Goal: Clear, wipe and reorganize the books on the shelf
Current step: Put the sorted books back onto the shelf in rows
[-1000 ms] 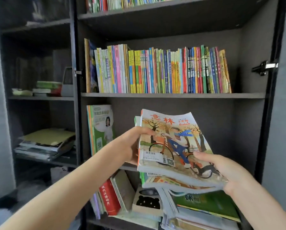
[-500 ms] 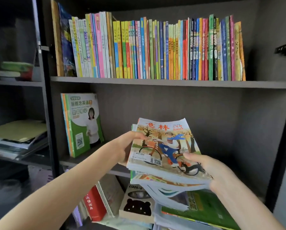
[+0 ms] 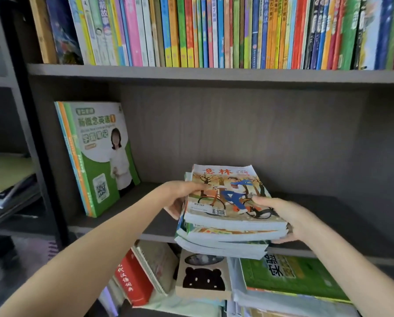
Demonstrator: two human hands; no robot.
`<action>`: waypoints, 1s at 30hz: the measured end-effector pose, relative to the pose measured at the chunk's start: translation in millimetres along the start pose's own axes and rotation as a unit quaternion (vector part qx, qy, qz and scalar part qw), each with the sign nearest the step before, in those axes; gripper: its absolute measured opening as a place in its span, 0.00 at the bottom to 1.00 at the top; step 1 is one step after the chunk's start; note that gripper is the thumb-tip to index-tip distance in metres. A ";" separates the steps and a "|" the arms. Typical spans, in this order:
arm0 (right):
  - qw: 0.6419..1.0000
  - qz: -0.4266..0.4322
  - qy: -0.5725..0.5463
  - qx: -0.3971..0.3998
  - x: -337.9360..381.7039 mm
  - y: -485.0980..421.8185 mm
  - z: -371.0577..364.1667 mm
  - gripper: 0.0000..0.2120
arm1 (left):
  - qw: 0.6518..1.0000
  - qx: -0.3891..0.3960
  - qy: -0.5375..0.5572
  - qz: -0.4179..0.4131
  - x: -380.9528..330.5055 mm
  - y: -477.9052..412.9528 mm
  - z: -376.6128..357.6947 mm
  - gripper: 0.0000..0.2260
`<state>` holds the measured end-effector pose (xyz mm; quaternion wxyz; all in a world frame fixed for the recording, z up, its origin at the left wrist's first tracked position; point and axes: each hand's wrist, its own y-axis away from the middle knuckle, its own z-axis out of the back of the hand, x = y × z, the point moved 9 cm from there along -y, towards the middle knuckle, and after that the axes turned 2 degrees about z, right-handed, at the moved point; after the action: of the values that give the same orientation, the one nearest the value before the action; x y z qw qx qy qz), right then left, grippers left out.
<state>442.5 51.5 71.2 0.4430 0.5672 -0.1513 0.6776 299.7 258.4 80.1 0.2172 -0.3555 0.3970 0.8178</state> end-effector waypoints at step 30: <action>0.770 0.447 0.430 0.150 36.3 27.6 -27.9 0.41 | 0.973 -0.075 0.203 -0.085 99.0 28.7 -26.8 0.23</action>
<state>404.8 71.4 103.5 0.0183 0.1441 -0.0781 0.9863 227.7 227.1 8.1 0.1735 -0.5621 0.3384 0.7344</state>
